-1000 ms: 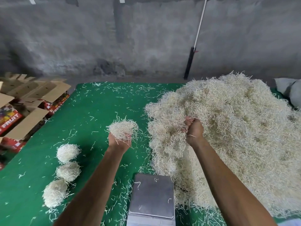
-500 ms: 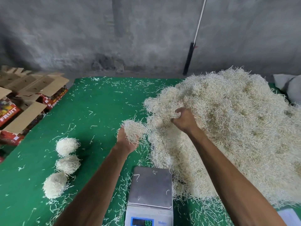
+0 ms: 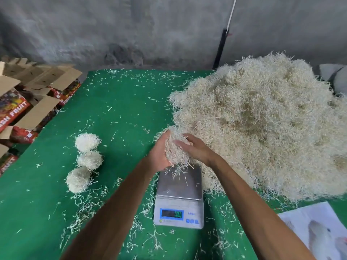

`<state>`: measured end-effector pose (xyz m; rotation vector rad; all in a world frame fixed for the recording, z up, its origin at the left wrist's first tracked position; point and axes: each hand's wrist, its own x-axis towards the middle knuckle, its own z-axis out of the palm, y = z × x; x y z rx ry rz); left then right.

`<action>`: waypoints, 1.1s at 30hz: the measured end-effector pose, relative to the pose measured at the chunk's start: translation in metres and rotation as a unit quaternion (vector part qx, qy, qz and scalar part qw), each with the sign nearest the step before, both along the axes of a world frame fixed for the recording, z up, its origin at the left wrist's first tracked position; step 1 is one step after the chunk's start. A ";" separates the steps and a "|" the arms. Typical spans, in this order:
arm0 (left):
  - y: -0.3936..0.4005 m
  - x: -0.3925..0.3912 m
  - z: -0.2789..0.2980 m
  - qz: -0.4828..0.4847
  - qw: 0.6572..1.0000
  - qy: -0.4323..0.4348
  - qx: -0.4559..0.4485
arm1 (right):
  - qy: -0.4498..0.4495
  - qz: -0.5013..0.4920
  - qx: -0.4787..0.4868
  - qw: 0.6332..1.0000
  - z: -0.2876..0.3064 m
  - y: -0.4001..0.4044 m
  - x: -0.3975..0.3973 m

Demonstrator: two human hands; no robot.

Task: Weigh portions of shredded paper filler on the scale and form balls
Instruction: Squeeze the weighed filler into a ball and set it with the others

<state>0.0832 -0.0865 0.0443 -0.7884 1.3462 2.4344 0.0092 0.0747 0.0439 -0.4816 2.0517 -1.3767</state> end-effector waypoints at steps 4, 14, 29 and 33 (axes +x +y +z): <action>0.002 0.009 -0.009 0.002 0.997 -0.074 -0.011 | -0.020 -0.031 0.042 0.998 -0.035 -0.002 0.020; -0.010 0.039 -0.048 0.005 0.958 -0.143 -0.250 | 0.147 0.072 0.280 0.946 -0.054 0.007 0.036; -0.016 0.053 -0.051 0.090 0.935 -0.101 -0.327 | 0.248 -0.047 0.284 0.925 -0.045 0.015 0.045; -0.014 0.057 -0.048 0.096 0.937 -0.093 -0.322 | 0.250 -0.052 0.273 0.927 -0.043 0.016 0.051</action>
